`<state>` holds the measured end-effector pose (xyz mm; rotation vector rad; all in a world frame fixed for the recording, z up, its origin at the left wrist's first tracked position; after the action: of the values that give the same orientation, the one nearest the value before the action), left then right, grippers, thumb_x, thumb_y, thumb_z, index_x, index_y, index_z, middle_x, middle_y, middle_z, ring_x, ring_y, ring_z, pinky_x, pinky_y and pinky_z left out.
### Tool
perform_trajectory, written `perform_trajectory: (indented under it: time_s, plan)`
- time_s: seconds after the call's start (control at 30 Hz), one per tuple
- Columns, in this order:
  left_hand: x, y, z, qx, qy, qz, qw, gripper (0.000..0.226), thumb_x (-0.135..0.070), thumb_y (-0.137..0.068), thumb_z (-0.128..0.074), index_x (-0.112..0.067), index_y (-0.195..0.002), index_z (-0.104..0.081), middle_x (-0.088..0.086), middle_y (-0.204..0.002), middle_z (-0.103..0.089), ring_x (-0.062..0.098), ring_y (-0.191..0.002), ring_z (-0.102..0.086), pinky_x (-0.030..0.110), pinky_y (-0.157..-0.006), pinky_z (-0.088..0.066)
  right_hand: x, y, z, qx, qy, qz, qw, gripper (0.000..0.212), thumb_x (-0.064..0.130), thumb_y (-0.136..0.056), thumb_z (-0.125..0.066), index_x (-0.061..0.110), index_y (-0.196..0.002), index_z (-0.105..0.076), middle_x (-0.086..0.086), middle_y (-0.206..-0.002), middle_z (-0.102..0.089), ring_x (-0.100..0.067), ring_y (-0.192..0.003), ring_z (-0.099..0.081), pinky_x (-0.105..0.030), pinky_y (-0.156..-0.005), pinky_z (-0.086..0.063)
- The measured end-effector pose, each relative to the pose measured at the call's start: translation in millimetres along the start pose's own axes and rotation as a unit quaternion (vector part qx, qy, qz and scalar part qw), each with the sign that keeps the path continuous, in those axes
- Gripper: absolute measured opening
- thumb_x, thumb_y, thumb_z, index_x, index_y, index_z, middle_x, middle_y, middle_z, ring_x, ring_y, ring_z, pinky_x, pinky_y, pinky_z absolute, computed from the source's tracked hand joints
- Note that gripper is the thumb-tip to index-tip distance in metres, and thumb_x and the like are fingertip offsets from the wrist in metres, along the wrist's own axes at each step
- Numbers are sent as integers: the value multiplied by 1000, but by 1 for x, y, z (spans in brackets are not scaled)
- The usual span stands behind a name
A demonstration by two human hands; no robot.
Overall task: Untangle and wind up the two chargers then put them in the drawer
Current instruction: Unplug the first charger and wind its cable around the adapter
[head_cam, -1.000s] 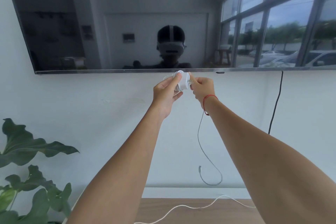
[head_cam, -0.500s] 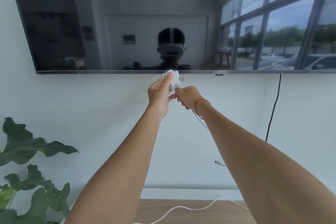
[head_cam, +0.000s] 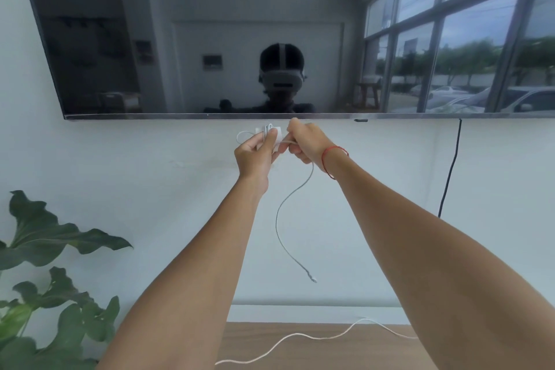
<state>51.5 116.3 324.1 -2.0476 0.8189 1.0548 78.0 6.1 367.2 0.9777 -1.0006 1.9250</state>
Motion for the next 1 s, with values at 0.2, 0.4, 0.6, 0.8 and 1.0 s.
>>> perform_trajectory:
  time_s: [0.2, 0.4, 0.6, 0.8, 1.0]
  plan:
    - [6, 5, 7, -4, 12, 30, 999, 27, -27, -88, -70, -9, -107, -70, -1, -98, -67, 15, -94, -65, 29, -81, -59, 30, 3, 14, -28, 5, 61, 998, 32, 21, -88, -48, 8, -70, -71, -1, -53, -30, -14, -46, -23, -22, -42, -24]
    - [0, 14, 1, 39, 73, 62, 995, 30, -40, -84, -70, -12, -92, -69, 5, -102, -68, 20, -104, -65, 40, -86, -58, 35, 8, 16, -52, 26, 78, 995, 29, 20, -91, -52, 11, -76, -75, -1, -54, -34, -15, -49, -27, -23, -44, -29]
    - [-2, 18, -1, 80, 40, 43, 995, 21, -27, -82, -76, -9, -93, -73, 8, -98, -68, 24, -102, -65, 35, -82, -60, 36, 13, 28, -91, 68, 107, 988, 31, 33, -95, -56, 14, -82, -77, 2, -48, -32, -11, -43, -28, -20, -50, -36]
    - [-12, 22, -9, 110, 5, 14, 994, 23, -27, -82, -76, -7, -93, -75, 8, -92, -69, 19, -88, -65, 33, -79, -60, 23, 9, 39, -158, 17, 112, 981, 35, 35, -91, -64, 2, -86, -75, 6, -61, -57, 1, -40, -43, -11, -50, -37]
    - [-21, 26, -20, 146, -16, 13, 989, 21, -28, -83, -75, -12, -95, -76, 0, -83, -70, 17, -86, -66, 34, -87, -58, -4, 13, 42, -166, -95, 19, 981, 27, 44, -85, -69, 22, -69, -68, 14, -49, -46, -12, -54, -37, -22, -54, -37]
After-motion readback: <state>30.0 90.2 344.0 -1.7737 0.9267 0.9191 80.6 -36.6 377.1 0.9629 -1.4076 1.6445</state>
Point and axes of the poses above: each hand's wrist, its own y-axis away from the middle knuckle, its own z-axis out of the back of the hand, x = y × z, the point moved 2 cm from there along -y, towards the middle knuckle
